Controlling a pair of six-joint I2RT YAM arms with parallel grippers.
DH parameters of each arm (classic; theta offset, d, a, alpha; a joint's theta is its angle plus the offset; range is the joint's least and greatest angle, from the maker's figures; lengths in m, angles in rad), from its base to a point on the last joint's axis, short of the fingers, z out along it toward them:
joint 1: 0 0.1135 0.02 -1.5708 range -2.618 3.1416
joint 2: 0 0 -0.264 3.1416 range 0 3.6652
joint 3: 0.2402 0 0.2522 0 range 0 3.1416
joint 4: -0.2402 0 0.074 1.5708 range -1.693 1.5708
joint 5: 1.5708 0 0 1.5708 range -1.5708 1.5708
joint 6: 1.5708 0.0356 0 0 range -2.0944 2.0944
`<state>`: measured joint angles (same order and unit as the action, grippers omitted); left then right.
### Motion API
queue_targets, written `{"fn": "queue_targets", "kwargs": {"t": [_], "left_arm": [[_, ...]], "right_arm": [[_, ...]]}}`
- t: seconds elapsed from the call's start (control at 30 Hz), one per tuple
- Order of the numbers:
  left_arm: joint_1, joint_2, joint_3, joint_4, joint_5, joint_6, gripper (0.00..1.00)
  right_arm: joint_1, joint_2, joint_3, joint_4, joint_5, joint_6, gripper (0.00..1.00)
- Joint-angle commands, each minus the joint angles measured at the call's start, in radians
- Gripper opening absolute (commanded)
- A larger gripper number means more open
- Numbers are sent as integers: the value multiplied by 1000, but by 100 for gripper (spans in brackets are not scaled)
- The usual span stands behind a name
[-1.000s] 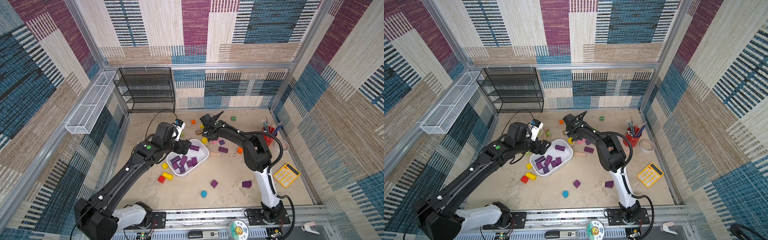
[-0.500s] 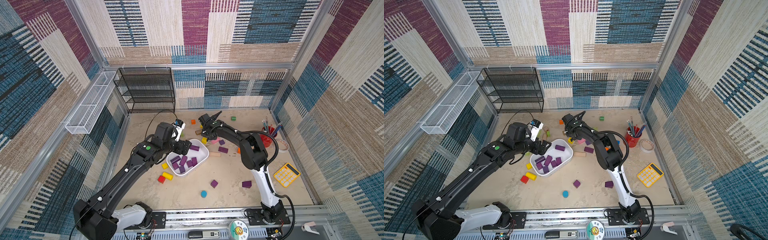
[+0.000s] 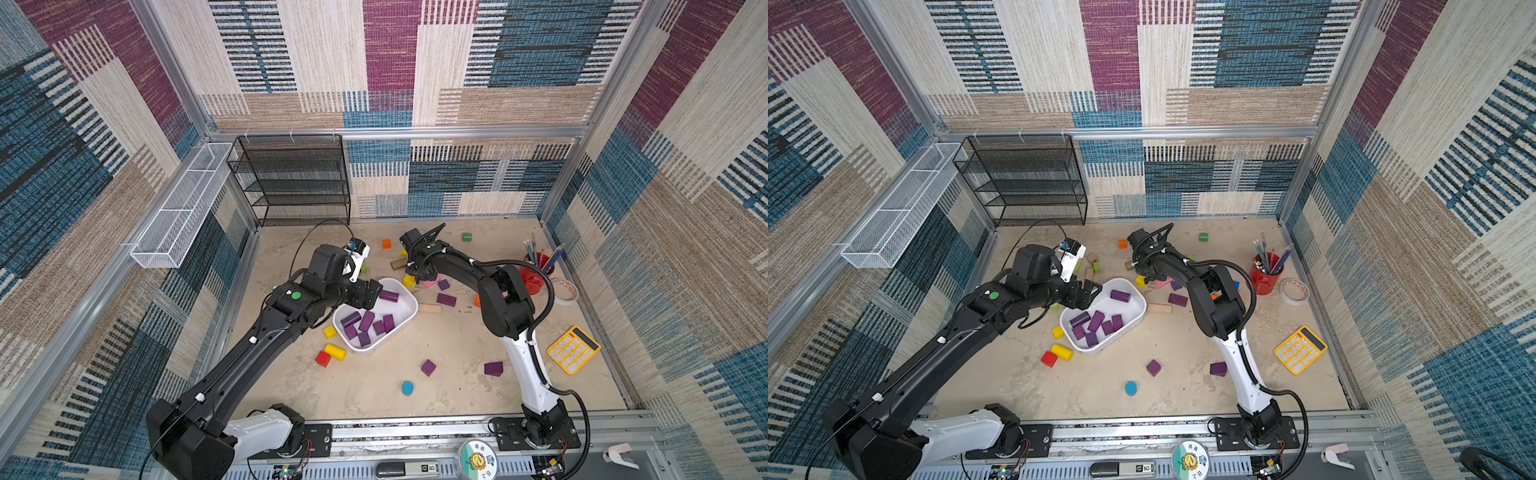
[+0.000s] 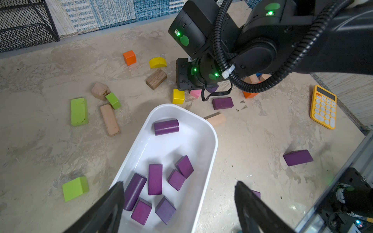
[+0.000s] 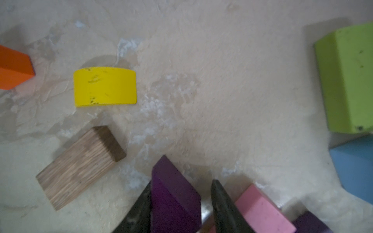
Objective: Pick purple bricks into the storage bin
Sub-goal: Pick up the building block from the center of the board.
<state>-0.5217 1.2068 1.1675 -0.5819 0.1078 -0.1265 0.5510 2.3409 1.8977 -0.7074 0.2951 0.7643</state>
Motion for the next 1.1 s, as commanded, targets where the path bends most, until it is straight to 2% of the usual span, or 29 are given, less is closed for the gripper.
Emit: {"fn": "queue_targets", "kwargs": {"t": [0.0,0.1,0.23,0.57,1.07], "left_arm": [[2,3,-3,17,3,-12,87],[4,6,-3,17,3,-12,87],[7,19,-2,19,1,-13,87],[30,42,-2,13,-30,-7,87],[137,85,9,5,-8,-36,87]], "right_arm": [[1,2,6,14,4,-17,42],[1,-6,4,19,3,-23,35],[1,-21,-6,28,3,-36,35],[1,-86,-24,34,27,-75,35],[42,-245,-120,29,76,-137,35]]}}
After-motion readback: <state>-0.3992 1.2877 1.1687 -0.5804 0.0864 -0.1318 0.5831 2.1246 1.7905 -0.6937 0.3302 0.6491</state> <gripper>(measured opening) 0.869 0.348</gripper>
